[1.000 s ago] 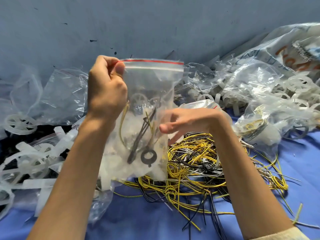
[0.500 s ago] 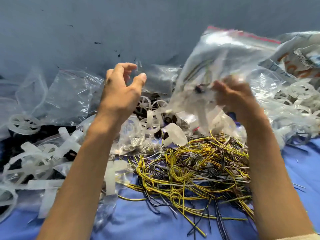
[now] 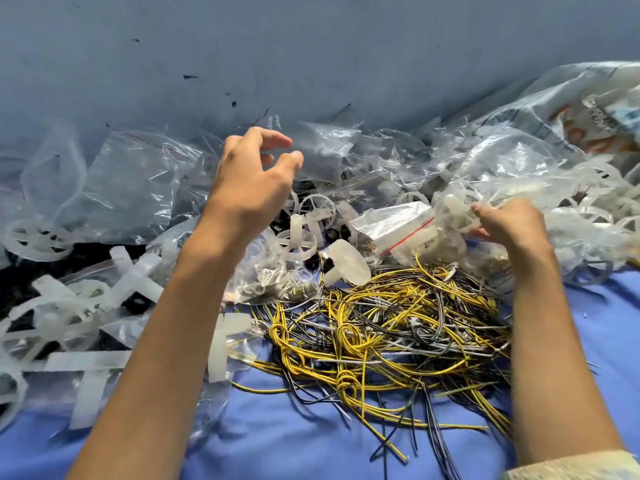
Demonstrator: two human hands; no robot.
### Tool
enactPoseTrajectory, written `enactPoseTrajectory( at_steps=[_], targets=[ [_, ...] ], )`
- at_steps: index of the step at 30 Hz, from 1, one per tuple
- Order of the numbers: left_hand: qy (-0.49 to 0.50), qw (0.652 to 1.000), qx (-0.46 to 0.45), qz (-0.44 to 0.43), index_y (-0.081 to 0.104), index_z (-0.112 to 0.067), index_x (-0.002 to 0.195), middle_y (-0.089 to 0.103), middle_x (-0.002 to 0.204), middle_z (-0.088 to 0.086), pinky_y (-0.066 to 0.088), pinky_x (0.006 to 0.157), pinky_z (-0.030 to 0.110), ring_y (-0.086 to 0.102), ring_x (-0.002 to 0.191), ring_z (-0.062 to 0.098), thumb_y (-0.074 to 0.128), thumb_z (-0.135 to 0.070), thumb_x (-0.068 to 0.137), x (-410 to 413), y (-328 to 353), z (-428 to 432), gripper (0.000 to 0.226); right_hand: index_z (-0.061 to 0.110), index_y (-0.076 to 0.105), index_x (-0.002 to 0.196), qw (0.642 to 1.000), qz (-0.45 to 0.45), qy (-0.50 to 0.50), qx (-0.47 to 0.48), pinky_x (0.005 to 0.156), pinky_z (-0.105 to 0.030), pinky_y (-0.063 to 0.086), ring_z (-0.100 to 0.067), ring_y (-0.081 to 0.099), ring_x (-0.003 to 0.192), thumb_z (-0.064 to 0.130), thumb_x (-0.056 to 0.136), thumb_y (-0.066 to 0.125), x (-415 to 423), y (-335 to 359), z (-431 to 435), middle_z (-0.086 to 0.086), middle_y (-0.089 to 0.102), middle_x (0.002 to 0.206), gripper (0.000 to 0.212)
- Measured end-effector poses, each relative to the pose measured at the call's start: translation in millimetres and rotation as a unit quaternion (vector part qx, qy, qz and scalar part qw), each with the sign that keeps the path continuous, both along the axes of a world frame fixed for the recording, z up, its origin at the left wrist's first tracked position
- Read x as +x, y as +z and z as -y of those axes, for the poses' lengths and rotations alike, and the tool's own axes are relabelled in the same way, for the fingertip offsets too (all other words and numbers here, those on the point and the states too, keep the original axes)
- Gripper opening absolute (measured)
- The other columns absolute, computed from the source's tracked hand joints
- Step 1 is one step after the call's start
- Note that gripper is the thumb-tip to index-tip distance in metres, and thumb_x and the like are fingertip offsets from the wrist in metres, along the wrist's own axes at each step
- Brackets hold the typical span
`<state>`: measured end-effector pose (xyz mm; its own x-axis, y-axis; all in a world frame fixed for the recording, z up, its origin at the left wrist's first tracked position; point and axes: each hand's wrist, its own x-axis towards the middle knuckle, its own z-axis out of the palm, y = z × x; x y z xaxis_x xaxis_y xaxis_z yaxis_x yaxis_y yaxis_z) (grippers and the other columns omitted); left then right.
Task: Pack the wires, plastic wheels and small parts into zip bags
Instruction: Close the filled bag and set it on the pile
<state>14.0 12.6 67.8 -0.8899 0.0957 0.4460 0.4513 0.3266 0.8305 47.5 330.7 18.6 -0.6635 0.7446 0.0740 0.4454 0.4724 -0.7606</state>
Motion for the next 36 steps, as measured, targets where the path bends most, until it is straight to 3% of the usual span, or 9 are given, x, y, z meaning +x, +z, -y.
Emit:
enactPoseTrajectory(
  at_steps=[2, 4, 6, 9, 12, 17, 22, 29, 36],
  targets=[
    [-0.001, 1.0, -0.007, 0.0, 0.056, -0.03, 0.104, 0.048, 0.121, -0.003, 0.035, 0.08, 0.012, 0.05, 0.106, 0.004, 0.055, -0.031, 0.093, -0.7, -0.7, -0.7, 0.011, -0.001, 0.054, 0.111, 0.999, -0.015, 0.005, 0.044, 0.09, -0.045, 0.049, -0.032, 0.061, 0.103, 0.036, 0.09, 0.061, -5.1, 6.4, 5.5, -0.021, 0.063, 0.11, 0.043],
    [0.001, 1.0, -0.016, 0.002, 0.056, -0.03, 0.106, 0.048, 0.12, -0.003, 0.035, 0.081, 0.015, 0.05, 0.107, 0.005, 0.055, -0.031, 0.093, -1.4, -2.0, -1.3, 0.013, 0.006, 0.023, 0.145, 0.996, 0.014, 0.067, 0.053, 0.107, -0.047, 0.036, -0.034, 0.04, 0.131, 0.039, 0.088, 0.064, -9.6, 5.9, 16.3, -0.021, 0.033, 0.148, 0.078],
    [0.002, 1.0, -0.017, 0.004, 0.057, -0.03, 0.106, 0.048, 0.12, -0.003, 0.036, 0.085, 0.019, 0.05, 0.107, 0.006, 0.055, -0.032, 0.093, -1.4, -2.5, -2.1, 0.013, 0.015, 0.001, 0.152, 0.983, 0.05, 0.151, 0.093, 0.118, -0.046, 0.016, -0.03, 0.013, 0.145, 0.041, 0.085, 0.065, -14.2, 2.6, 28.9, -0.012, 0.004, 0.16, 0.097],
    [-0.004, 1.0, -0.022, 0.005, 0.057, -0.03, 0.105, 0.05, 0.122, -0.002, 0.037, 0.087, 0.021, 0.051, 0.108, 0.006, 0.055, -0.032, 0.092, 0.8, -2.5, -2.9, 0.012, 0.028, 0.01, 0.152, 0.953, 0.106, 0.245, 0.141, 0.116, -0.052, 0.004, -0.032, -0.005, 0.146, 0.043, 0.082, 0.066, -22.4, -0.9, 44.5, -0.013, -0.008, 0.159, 0.09],
    [-0.009, 0.999, -0.032, 0.007, 0.057, -0.029, 0.105, 0.051, 0.123, 0.0, 0.038, 0.087, 0.021, 0.053, 0.107, 0.007, 0.056, -0.031, 0.093, 1.9, -2.8, -3.7, 0.012, 0.039, 0.024, 0.148, 0.932, 0.173, 0.26, 0.186, 0.112, -0.059, -0.003, -0.037, -0.02, 0.142, 0.048, 0.079, 0.067, -29.7, -5.7, 51.8, -0.018, -0.02, 0.156, 0.081],
    [-0.018, 0.999, -0.037, 0.017, 0.058, -0.03, 0.102, 0.054, 0.121, 0.001, 0.039, 0.082, 0.019, 0.054, 0.104, 0.006, 0.056, -0.031, 0.092, 1.3, -3.4, -4.3, 0.01, 0.042, 0.025, 0.146, 0.899, 0.15, 0.282, 0.3, 0.108, -0.06, -0.014, -0.032, -0.033, 0.138, 0.041, 0.076, 0.074, -33.7, -10.8, 58.6, -0.007, -0.034, 0.152, 0.085],
    [-0.022, 0.999, -0.047, 0.008, 0.059, -0.031, 0.098, 0.053, 0.119, -0.001, 0.039, 0.076, 0.013, 0.055, 0.099, 0.003, 0.057, -0.03, 0.092, 1.9, -4.4, -6.7, 0.006, 0.043, 0.029, 0.144, 0.827, 0.268, 0.381, 0.315, 0.103, -0.056, -0.026, -0.016, -0.008, 0.147, 0.049, 0.078, 0.069, -32.8, -22.5, 62.3, 0.001, -0.003, 0.16, 0.077],
    [-0.031, 0.996, -0.078, 0.009, 0.059, -0.028, 0.1, 0.051, 0.119, -0.002, 0.036, 0.072, 0.007, 0.053, 0.092, -0.005, 0.055, -0.029, 0.093, 4.8, -5.5, -10.5, 0.008, 0.045, 0.051, 0.129, 0.883, 0.175, 0.307, 0.308, 0.109, -0.061, -0.011, -0.016, 0.029, 0.137, 0.042, 0.078, 0.073, -36.6, -24.4, 63.4, 0.008, 0.046, 0.134, 0.055],
    [-0.05, 0.995, -0.09, 0.015, 0.059, -0.027, 0.102, 0.052, 0.117, -0.002, 0.038, 0.075, 0.01, 0.052, 0.095, -0.004, 0.055, -0.029, 0.094, 5.8, -7.9, -11.9, 0.009, 0.038, 0.07, 0.089, 0.901, 0.118, 0.241, 0.341, 0.112, -0.058, -0.007, -0.021, 0.034, 0.129, 0.033, 0.081, 0.072, -41.0, -36.9, 78.7, 0.004, 0.052, 0.116, 0.01]
  ],
)
